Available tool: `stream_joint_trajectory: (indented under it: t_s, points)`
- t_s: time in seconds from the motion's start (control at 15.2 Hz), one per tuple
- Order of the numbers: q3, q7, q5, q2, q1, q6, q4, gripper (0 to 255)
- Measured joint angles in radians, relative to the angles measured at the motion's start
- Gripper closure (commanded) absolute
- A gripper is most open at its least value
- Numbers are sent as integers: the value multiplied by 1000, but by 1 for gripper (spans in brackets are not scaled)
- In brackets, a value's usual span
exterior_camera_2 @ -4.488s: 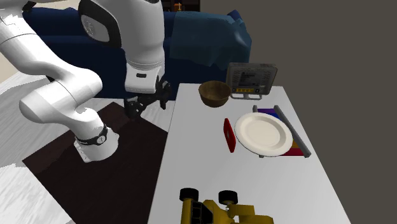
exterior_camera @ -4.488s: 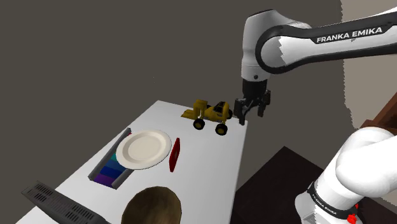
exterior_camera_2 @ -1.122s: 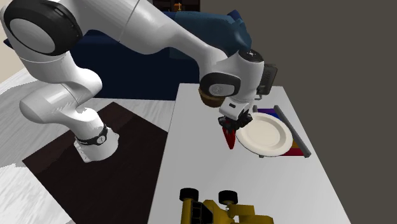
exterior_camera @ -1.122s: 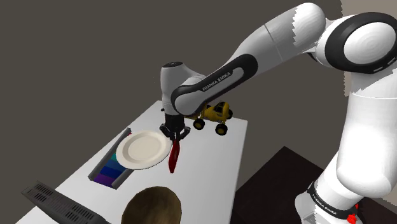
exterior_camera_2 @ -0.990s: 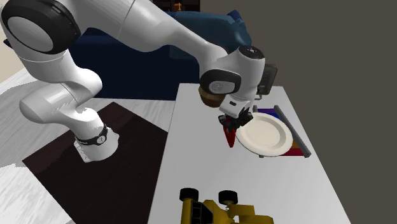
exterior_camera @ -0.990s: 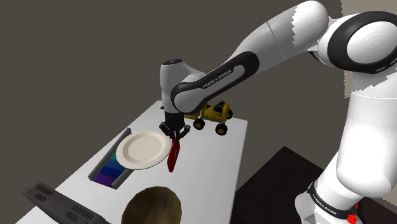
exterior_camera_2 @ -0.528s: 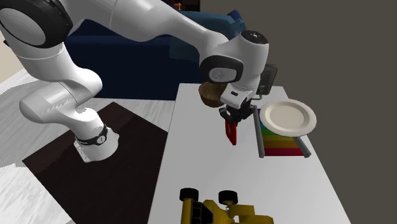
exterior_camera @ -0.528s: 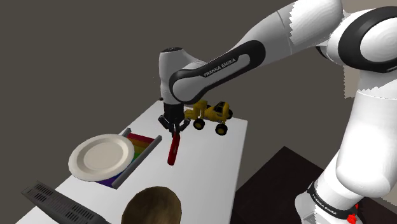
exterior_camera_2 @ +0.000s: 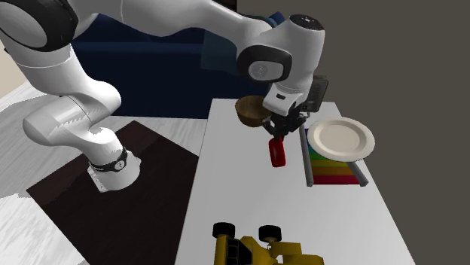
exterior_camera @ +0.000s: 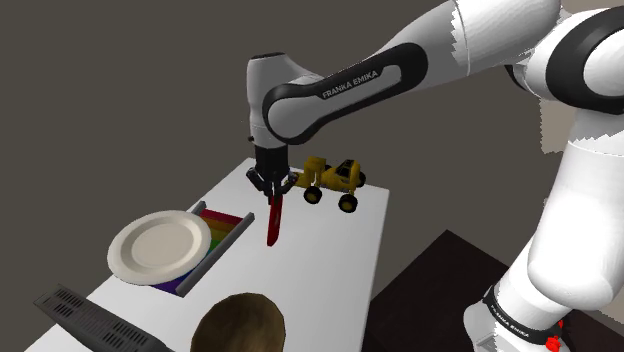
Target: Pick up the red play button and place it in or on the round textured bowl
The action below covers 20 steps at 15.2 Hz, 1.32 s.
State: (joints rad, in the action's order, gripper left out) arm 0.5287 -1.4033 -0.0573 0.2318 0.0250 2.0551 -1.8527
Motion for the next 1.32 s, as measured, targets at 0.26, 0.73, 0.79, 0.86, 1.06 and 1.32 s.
stream_joint_trajectory:
  t_s: [0.26, 0.73, 0.79, 0.86, 1.06, 1.32]
  points:
    - [3, 6, 13, -21, -3, -50, 31, 255]
    - [7, 12, 26, -46, -6, -137, 97, 255]
    - [7, 13, 28, -49, -7, -151, 109, 255]
    - [7, 11, 27, -46, -6, -164, 123, 255]
    - [18, -10, 36, -65, 6, -178, 122, 255]
    - [54, -87, 43, -89, 51, -201, 128, 255]
